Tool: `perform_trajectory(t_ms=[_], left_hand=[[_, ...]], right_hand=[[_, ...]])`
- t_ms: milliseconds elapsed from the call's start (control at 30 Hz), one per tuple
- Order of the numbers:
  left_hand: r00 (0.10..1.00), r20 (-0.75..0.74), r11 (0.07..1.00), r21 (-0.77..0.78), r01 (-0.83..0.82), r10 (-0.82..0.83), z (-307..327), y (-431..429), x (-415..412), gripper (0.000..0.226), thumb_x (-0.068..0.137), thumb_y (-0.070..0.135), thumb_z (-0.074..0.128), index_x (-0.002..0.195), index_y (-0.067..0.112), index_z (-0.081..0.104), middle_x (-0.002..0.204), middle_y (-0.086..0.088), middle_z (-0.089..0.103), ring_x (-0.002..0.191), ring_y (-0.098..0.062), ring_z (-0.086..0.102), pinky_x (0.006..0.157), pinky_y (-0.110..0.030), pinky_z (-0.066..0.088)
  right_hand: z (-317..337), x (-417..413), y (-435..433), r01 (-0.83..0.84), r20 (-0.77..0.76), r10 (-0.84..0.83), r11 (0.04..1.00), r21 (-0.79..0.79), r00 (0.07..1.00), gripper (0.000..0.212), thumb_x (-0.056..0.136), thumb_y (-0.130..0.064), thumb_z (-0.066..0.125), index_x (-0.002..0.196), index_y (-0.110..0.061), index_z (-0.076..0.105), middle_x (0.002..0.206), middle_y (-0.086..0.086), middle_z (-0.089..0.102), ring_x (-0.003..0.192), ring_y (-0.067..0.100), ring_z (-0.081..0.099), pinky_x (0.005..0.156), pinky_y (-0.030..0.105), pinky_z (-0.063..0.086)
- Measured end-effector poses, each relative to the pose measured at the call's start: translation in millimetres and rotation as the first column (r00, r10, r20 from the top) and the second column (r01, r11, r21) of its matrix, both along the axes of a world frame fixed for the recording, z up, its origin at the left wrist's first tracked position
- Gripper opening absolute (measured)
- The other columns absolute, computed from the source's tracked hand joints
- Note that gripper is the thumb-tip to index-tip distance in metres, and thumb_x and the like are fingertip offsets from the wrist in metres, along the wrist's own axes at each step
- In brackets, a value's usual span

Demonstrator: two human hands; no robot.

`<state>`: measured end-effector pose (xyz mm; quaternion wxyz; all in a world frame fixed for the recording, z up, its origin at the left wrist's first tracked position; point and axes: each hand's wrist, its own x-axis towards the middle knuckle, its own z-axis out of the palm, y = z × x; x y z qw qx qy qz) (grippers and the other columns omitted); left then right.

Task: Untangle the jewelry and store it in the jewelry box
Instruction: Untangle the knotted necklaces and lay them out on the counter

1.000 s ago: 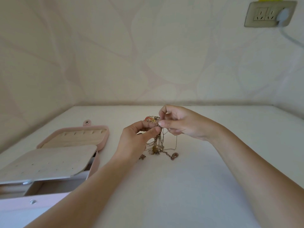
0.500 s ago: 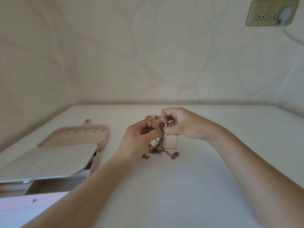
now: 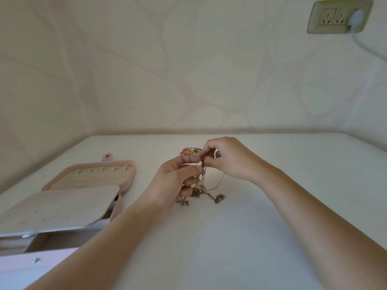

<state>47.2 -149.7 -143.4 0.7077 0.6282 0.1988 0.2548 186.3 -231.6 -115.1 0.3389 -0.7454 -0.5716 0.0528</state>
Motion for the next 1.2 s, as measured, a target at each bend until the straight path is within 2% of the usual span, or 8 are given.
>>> perform_trajectory(t_ms=[233, 400, 467, 567, 667, 767, 967, 1200], left_hand=[[0.995, -0.098, 1.0, 0.022, -0.019, 0.021, 0, -1, 0, 0.009, 0.091, 0.014, 0.058, 0.097, 0.013, 0.064, 0.049, 0.006, 0.041, 0.043, -0.009, 0.022, 0.037, -0.016, 0.019], [0.971, -0.189, 0.98, 0.16, -0.115, 0.145, -6, 5, -1, 0.008, 0.086, 0.012, 0.064, 0.091, 0.008, 0.069, 0.042, 0.006, 0.037, 0.033, -0.008, 0.026, 0.035, -0.013, 0.022], [0.962, -0.221, 0.971, 0.208, -0.113, 0.159, -8, 8, -2, 0.012, 0.084, 0.017, 0.069, 0.088, 0.006, 0.071, 0.041, 0.006, 0.037, 0.033, -0.009, 0.025, 0.035, -0.014, 0.021], [0.962, -0.255, 0.97, 0.24, -0.037, 0.099, -6, 10, -5, 0.015, 0.078, 0.026, 0.075, 0.082, 0.012, 0.074, 0.046, 0.005, 0.035, 0.039, -0.01, 0.026, 0.038, -0.016, 0.023], [0.937, -0.347, 0.942, 0.326, 0.082, 0.038, -4, 12, -6, 0.013, 0.071, 0.032, 0.079, 0.076, 0.02, 0.077, 0.058, -0.001, 0.042, 0.051, -0.016, 0.031, 0.048, -0.02, 0.026], [0.927, -0.368, 0.917, 0.39, 0.087, 0.069, -6, 14, -6, 0.005, 0.074, 0.022, 0.079, 0.075, 0.018, 0.076, 0.05, 0.005, 0.05, 0.041, -0.009, 0.036, 0.043, -0.015, 0.03], [0.975, -0.223, 0.979, 0.203, 0.026, 0.021, -7, 15, -5, 0.005, 0.082, 0.016, 0.071, 0.077, 0.015, 0.072, 0.053, 0.008, 0.049, 0.043, -0.003, 0.039, 0.041, -0.012, 0.033], [0.994, -0.104, 0.999, 0.026, 0.022, -0.019, -4, 16, -5, 0.025, 0.066, 0.034, 0.072, 0.076, 0.012, 0.066, 0.053, 0.008, 0.036, 0.045, -0.004, 0.029, 0.039, -0.014, 0.024]], right_hand=[[-5, 3, 3, 0.06, 0.167, -0.069, 0.996, 0.059, 0.984, 0.006, 0.083, -0.011, 0.064, 0.085, -0.016, 0.067, 0.084, -0.004, 0.065, 0.058, -0.015, 0.049, 0.054, 0.008, 0.035], [3, 7, -2, 0.107, -0.079, -0.095, 0.982, 0.158, 0.992, 0.016, 0.083, -0.014, 0.065, 0.076, -0.027, 0.057, 0.079, -0.008, 0.067, 0.053, 0.005, 0.047, 0.055, 0.019, 0.036], [6, 6, -3, 0.095, -0.134, -0.079, 0.989, 0.116, 0.988, 0.016, 0.085, -0.017, 0.063, 0.077, -0.028, 0.056, 0.075, -0.007, 0.071, 0.063, 0.01, 0.054, 0.062, 0.025, 0.04], [10, 5, -7, 0.006, -0.162, -0.009, 1.0, -0.018, 0.987, 0.007, 0.082, -0.029, 0.071, 0.081, -0.023, 0.067, 0.07, -0.008, 0.07, 0.062, 0.0, 0.055, 0.065, 0.022, 0.039], [16, 4, -14, -0.084, -0.162, 0.058, 0.984, -0.158, 0.985, 0.019, 0.072, -0.036, 0.079, 0.084, -0.022, 0.076, 0.066, -0.015, 0.06, 0.054, -0.008, 0.05, 0.056, 0.007, 0.032], [16, 2, -16, -0.111, -0.12, 0.081, 0.956, -0.273, 0.99, 0.021, 0.066, -0.035, 0.083, 0.084, -0.025, 0.077, 0.059, -0.014, 0.045, 0.047, -0.001, 0.04, 0.047, 0.01, 0.026], [13, -3, -12, -0.149, -0.175, 0.115, 0.969, -0.197, 0.978, 0.014, 0.07, -0.024, 0.082, 0.081, -0.018, 0.076, 0.04, -0.016, 0.039, 0.044, -0.001, 0.04, 0.044, 0.008, 0.026], [8, 3, -5, -0.144, -0.299, 0.143, 0.989, 0.018, 0.944, 0.011, 0.07, -0.016, 0.082, 0.077, -0.013, 0.073, 0.049, -0.012, 0.035, 0.05, 0.004, 0.031, 0.053, 0.018, 0.025]])
